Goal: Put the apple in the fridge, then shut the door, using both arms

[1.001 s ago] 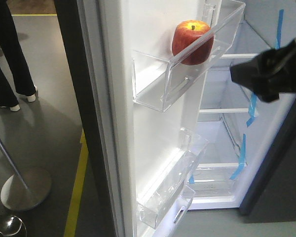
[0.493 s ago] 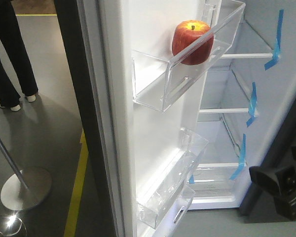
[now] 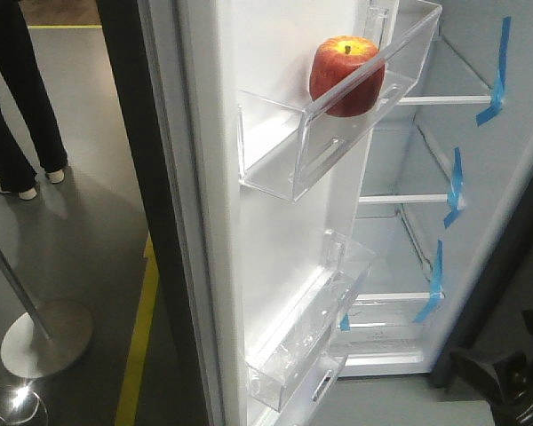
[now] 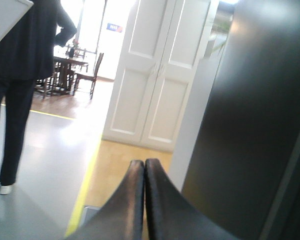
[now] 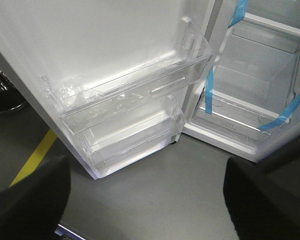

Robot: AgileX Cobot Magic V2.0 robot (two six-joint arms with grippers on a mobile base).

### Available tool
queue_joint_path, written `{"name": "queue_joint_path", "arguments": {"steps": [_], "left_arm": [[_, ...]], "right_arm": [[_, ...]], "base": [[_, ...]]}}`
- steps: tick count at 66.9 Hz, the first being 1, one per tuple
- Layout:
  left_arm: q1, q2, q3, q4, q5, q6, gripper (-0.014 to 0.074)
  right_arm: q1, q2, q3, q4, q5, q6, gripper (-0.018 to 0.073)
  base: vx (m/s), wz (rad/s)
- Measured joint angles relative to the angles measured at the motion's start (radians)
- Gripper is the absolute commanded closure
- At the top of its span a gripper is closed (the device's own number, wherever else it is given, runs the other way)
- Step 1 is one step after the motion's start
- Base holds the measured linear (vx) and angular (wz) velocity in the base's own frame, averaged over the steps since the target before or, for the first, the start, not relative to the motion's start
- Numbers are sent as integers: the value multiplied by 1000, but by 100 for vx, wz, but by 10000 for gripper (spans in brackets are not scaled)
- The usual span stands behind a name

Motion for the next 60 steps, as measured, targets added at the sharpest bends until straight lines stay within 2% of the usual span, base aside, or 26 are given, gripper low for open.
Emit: {"name": "queue_joint_path", "arguments": {"steps": [9,23,42,53,60], "left_arm": [[0,63,-81,13,66,-27,603],[0,271,-305,123,211,-22,603],[0,654,-538,146,386,99,603],[0,846,-678,62,475,212,603],[0,976,-776,-56,548,332,603]], "right_arm": [[0,0,0,0,-5,0,-34],[0,0,0,0,2,0,-34],[0,0,0,0,2,0,-34],[0,0,0,0,2,0,-34],[0,0,0,0,2,0,-34]], "base": [[0,0],[0,0],[0,0],[0,0],[0,0]]}}
